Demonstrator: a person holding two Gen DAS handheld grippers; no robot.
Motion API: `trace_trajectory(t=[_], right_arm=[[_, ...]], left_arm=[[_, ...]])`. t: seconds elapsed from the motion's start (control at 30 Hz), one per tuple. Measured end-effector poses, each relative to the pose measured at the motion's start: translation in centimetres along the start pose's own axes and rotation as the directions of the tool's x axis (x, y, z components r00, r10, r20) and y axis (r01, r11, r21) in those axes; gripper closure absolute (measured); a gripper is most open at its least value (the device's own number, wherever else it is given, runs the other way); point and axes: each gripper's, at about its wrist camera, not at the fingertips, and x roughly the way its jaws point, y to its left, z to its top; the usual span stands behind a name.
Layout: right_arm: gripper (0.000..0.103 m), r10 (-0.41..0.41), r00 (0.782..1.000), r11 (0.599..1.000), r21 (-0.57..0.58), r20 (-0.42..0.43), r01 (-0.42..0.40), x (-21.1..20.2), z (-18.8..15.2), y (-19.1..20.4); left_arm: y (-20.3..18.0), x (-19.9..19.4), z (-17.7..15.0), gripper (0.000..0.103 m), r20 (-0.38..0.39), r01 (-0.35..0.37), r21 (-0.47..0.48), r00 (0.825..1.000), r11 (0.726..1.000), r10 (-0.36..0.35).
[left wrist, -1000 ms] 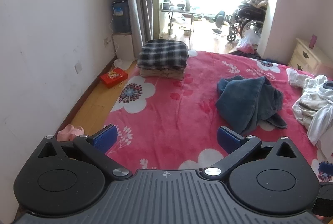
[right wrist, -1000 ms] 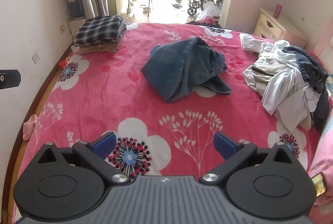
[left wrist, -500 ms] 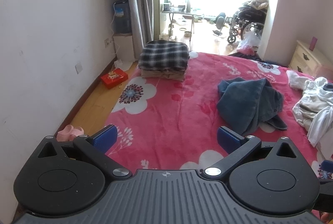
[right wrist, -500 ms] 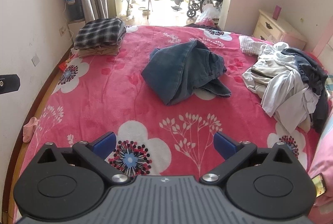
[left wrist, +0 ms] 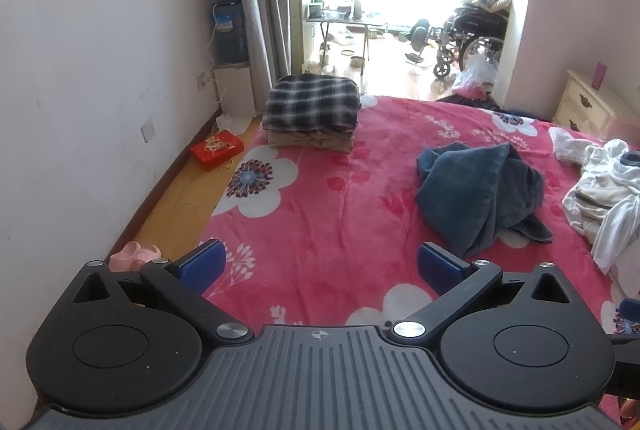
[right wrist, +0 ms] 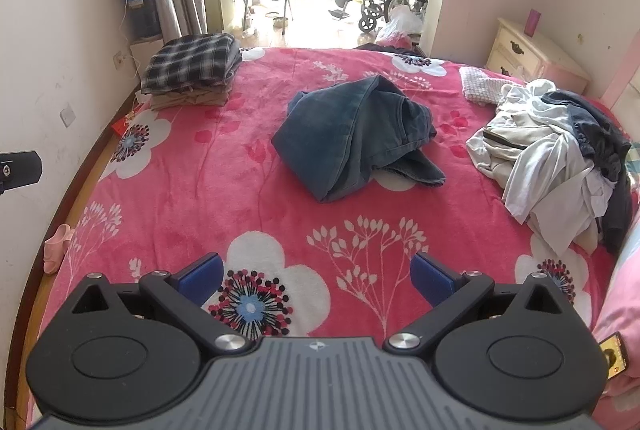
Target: Fold clothes
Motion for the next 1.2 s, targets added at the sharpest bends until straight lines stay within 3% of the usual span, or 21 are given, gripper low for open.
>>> trace_trajectory(t=[0.3, 0.4, 1.2], right_arm=[[0.001, 0.001, 1.0, 1.0, 0.003, 0.0, -0.001, 0.03, -0.01, -0.05], [0.001, 0.001, 1.0, 1.0, 0.003, -0.001, -0.001, 0.07, 0.01, -0.04], [0.001, -0.004, 1.0, 1.0, 0.002, -0.003, 0.004, 0.25, -0.08, 0.18]], left_arm=[[0.14, 0.15, 0.13, 0.0, -0.005, 0.01, 0.006, 1.0, 1.0, -0.01], [0.0, 0.19, 0.07, 0.0, -0.003, 0.055, 0.038, 0.998, 0.998, -0.055], [0.16, 0.48, -0.6, 0.0, -0.017, 0.069, 0.039, 0.998, 0.997, -0.068]])
